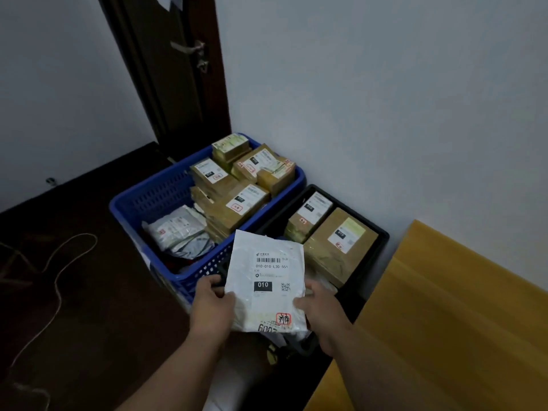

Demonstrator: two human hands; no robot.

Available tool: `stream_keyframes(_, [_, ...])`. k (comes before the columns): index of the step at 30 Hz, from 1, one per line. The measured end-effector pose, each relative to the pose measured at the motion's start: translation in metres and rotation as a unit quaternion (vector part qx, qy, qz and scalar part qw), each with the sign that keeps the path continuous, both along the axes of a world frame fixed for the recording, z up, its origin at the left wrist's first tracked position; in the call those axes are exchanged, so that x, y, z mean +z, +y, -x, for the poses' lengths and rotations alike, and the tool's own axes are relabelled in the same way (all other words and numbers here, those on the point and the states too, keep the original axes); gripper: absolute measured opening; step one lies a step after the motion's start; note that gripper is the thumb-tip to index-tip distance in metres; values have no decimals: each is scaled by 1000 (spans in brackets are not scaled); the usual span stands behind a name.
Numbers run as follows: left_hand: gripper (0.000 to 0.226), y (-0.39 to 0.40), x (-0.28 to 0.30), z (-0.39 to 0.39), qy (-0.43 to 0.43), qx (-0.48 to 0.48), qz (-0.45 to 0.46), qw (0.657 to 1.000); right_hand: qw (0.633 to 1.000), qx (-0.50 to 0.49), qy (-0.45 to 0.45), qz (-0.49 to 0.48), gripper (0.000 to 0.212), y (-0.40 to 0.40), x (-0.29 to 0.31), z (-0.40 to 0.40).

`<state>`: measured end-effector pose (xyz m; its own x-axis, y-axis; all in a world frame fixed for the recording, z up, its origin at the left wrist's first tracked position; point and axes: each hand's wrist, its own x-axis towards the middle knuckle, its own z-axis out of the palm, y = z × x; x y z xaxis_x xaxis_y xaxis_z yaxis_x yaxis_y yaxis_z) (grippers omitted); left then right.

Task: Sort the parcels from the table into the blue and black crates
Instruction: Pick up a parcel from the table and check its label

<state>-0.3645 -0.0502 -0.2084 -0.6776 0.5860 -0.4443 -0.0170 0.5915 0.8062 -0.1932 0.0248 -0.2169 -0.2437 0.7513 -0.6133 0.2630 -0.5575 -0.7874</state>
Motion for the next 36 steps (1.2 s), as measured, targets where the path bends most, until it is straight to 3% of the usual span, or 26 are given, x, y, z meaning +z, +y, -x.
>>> stream_keyframes(5, [17,-6,-5,65,27,27,25,999,997,58,-47,6,45,11,-7,78])
stream_keyframes(13, [31,-1,-19,233,85,-74,73,991,996,56,-63,-20,52,12,-32,242])
stream_keyframes(16, [39,5,-27,277,101,-121,110,981,992,80,-96,-33,41,10,-34,277])
stream_keyframes(21, [52,38,-35,315,176,-257,169,935,980,103,-148,-82,23,45,-37,307])
stream_keyframes(25, [56,70,-29,341,224,-351,225,881,979,125,-145,-64,23,81,-45,335])
stream_keyframes(30, [65,112,-30,380,258,-396,281,835,975,174,-137,-28,32,121,-56,370])
stream_keyframes(36, [63,160,-50,411,244,-426,322,810,962,219,-166,-9,41,151,-70,399])
